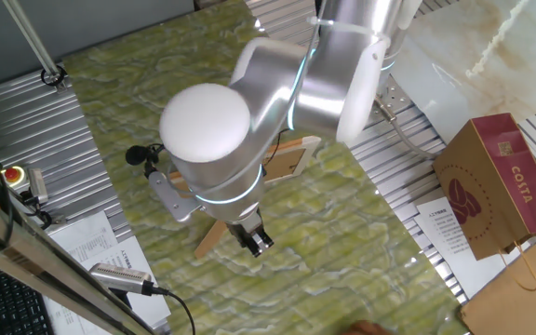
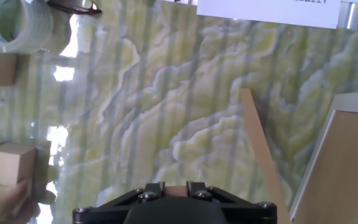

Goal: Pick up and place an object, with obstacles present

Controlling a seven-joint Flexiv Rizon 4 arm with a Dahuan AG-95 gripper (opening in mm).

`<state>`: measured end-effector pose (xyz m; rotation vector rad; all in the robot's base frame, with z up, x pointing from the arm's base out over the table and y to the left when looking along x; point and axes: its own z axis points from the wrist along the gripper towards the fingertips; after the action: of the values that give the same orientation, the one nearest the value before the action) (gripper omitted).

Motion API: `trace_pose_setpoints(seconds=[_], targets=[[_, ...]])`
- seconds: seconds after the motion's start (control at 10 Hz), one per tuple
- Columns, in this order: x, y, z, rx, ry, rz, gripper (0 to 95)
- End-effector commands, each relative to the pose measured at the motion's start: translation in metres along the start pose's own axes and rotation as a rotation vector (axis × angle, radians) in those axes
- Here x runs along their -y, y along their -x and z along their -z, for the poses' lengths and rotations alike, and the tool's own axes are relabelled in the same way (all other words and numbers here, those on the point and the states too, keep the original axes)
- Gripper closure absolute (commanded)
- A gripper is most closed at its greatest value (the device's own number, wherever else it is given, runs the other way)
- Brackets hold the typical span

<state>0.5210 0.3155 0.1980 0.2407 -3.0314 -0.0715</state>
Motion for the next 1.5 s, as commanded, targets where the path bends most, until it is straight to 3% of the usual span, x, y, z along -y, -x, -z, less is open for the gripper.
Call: trace_pose_setpoints(seconds=[0.1,0.2,0.7,1.1,1.3,1.5], targets=[[0.001,-0.001,0.0,0.012,-0.004,0.022,95.0],[0.001,-0.001,0.0,0.032,-0.005,-0.006,95.0],[0.001,-0.001,0.0,0.062,-0.01,-0.122,95.0],[0.001,-0.001,0.0,0.057,-0.026,-0.121,95.0],[0.002,0.001,0.007,0.054,-0.028,-0.112,95.0],[0.014,0.006,0.027,0.049,-0.026,-0.097,95.0]])
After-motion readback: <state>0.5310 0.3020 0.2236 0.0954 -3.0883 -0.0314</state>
